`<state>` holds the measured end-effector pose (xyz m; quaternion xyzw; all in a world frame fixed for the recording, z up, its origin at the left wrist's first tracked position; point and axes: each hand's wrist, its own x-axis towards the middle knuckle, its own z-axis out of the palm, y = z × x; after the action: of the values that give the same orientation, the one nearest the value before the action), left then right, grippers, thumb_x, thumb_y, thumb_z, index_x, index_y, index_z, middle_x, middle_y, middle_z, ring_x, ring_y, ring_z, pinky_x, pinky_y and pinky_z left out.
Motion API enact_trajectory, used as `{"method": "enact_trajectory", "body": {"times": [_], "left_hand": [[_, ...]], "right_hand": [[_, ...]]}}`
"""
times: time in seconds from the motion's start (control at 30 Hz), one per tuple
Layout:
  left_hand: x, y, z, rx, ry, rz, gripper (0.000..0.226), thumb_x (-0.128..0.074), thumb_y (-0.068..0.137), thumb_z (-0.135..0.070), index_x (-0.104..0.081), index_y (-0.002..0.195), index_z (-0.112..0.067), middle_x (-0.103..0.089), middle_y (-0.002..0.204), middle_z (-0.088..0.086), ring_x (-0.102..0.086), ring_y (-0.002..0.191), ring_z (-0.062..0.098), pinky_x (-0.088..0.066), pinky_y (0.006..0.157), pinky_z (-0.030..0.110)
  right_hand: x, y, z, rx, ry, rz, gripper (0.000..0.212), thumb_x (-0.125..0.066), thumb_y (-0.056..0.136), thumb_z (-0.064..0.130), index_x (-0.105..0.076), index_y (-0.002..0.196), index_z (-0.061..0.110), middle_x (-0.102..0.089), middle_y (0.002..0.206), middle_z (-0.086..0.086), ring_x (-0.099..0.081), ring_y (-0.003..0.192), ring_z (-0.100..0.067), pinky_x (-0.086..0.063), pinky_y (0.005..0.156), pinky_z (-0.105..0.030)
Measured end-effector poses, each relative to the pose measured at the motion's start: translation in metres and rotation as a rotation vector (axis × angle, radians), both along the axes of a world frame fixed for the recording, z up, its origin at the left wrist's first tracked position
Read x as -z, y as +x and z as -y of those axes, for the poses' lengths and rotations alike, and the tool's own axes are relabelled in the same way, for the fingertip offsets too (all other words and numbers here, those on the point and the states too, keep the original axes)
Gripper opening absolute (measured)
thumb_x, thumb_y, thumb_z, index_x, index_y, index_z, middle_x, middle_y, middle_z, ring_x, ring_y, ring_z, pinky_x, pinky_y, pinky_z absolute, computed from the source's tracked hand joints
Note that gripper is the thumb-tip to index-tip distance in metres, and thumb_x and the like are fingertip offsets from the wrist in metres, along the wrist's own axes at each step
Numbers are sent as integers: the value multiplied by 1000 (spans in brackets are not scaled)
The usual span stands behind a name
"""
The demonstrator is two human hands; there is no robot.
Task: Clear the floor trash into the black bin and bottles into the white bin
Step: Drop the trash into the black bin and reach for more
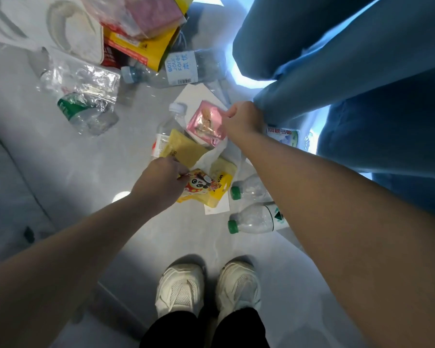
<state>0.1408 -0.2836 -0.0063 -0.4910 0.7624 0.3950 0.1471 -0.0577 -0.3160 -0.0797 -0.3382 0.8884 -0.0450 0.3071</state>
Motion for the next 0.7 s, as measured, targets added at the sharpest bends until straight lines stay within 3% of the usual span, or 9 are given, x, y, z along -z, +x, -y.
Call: {"method": "enact_trajectory", "body": {"times": [0.1,0.33,0.43,0.57,0.7], "left_hand": [[-1,2,-2,-13,7,-18,23,-55,93,-18,-75,99,-9,-66,103,7,-59,87,25,-51,79,37],[-4,6,-1,-55,25,-30,24,-53,94,-17,-73,106,-11,-65,107,2,-58,88,20,-50,77,31],[-9,3,0,-60,31,-29,24,-53,95,-18,-72,108,-10,-65,109,2,-58,89,19,-50,78,29],[-9,2,4,-81,20,-36,24,-54,94,-19,-72,107,-10,-65,110,4,-56,85,18,-48,77,28],[-6,4,6,-99,25,-28,25,-53,95,-19,-71,110,-9,-64,112,4,-58,88,21,-50,78,30]], "right_hand": [[-2,-1,3,-67,77,-5,20,-67,85,34,-71,94,16,-70,93,-3,-64,90,-25,-52,77,-31],[-10,4,2,-157,33,-175,10,-69,87,14,-70,96,10,-70,96,-7,-67,89,-25,-49,62,-28],[-14,2,2,-195,10,-192,13,-68,87,15,-71,99,9,-68,101,-8,-63,96,-25,-55,69,-32],[-14,2,7,-266,-5,-61,24,-68,88,36,-72,95,14,-67,94,-5,-59,96,-23,-53,84,-38],[-10,3,11,-340,3,-151,17,-67,89,28,-69,96,13,-65,100,-6,-56,103,-25,-46,94,-40]]}}
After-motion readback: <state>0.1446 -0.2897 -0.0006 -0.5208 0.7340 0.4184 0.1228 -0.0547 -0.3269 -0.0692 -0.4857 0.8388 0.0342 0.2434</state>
